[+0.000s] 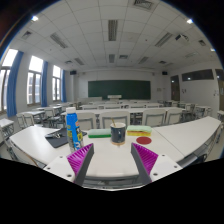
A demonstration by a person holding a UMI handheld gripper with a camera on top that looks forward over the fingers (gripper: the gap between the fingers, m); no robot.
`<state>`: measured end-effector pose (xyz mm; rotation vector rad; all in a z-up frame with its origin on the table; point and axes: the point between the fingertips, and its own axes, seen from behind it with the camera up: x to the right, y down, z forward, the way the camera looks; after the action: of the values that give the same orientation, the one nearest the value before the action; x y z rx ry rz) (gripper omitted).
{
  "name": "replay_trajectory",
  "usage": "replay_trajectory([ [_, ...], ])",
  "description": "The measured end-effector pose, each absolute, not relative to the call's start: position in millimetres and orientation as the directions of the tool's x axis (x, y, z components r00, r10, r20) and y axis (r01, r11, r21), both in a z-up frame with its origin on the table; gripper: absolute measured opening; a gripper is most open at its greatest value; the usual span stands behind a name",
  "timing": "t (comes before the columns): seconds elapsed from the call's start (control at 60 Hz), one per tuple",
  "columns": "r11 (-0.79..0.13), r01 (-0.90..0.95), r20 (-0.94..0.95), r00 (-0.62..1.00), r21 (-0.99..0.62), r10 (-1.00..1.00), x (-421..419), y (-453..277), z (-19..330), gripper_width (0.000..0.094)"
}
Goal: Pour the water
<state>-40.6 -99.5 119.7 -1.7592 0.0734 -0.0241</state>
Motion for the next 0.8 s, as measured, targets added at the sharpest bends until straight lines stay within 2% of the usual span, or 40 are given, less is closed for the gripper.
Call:
replay_trajectory([
  [0.283, -0.174, -0.010, -0.018, 0.999, -0.985, 0.046, -91.9, -71.7, 128.5, 0.0798],
  [0.333, -0.172, -0.008, -0.019, 0.998, -0.985, 0.066, -125.0, -54.0, 132.2, 0.0799],
  [0.583, -0.173, -0.001, -0.025, 0.990, -0.985, 0.136, -198.5, 22.3, 114.4, 0.0792],
  [0.733, -0.180, 0.020, 0.001, 0.994, -0.983, 0.108, -206.0, 73.6, 94.2, 0.0785],
  [0.783, -0.182, -0.004, -0.023, 0.994, -0.983, 0.103, -207.7, 96.2, 84.9, 0.0747],
  [0.8, -0.186, -0.016, -0.034, 0.995, -0.982, 0.091, -205.4, 100.4, 83.0, 0.0658],
])
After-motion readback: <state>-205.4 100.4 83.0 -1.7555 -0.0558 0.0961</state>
